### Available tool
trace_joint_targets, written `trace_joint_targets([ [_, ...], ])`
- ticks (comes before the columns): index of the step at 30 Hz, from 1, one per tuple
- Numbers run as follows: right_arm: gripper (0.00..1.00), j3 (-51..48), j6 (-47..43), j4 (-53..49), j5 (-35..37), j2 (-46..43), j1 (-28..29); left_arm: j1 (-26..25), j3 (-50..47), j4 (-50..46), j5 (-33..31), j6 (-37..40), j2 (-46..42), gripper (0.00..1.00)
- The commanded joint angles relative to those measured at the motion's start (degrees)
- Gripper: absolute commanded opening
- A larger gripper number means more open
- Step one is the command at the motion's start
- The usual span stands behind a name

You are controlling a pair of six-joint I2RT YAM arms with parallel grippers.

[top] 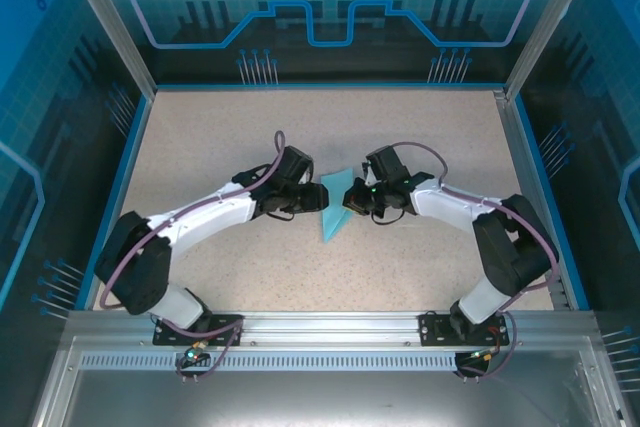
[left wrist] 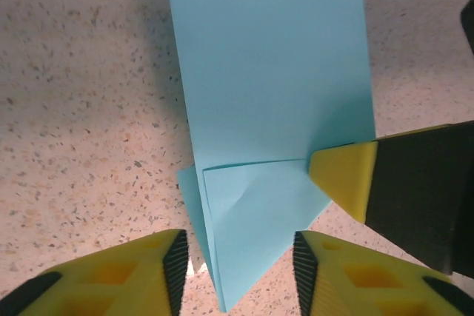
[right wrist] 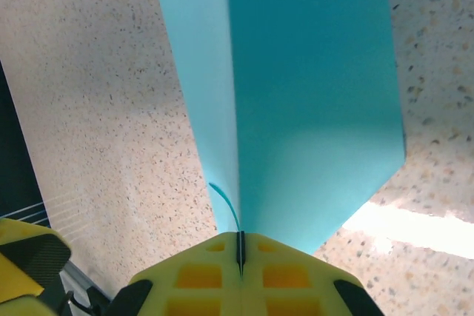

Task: Fold a paper plane with a square sheet of paper (pick it up from the middle)
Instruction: Fourth fold the wing at the center of the table.

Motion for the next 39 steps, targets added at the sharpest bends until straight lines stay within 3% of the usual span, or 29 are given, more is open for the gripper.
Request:
trace_joint_targets([
  [1,0.02,2.5,6.1,-5.26,7.8,-1.39,2.75,0.95,-3.45,2.05,-1.57,2.81,-3.53,0.5],
  [8,0.02,5.94,14.85,-6.91,14.32,-0.66,6.06,3.46,-11.37,8.81,0.29,4.25,-9.86,0.58],
  [17,0.03,15.7,13.14,-15.49,20.2,0.98,8.07,5.14,-14.99,10.49,0.43,5.19,-13.71,0.62],
  [22,0.02,13.96,15.74,-15.73,19.69,2.71,8.39,5.16,-17.63,15.46,3.6,8.7,-13.53,0.62],
  [28,0.02,9.58,20.4,-14.2,19.48,3.46,8.44,4.85,-23.3,28.36,8.62,14.59,-11.32,0.61],
  [34,0.01,8.13,24.25,-13.87,17.77,4.2,7.99,1.27,-28.18,40.66,9.25,21.52,-8.27,0.63],
  [39,0.01,7.55,27.11,-13.8,15.68,5.04,7.5,-0.32,-28.29,43.9,9.89,25.45,-4.37,0.61],
])
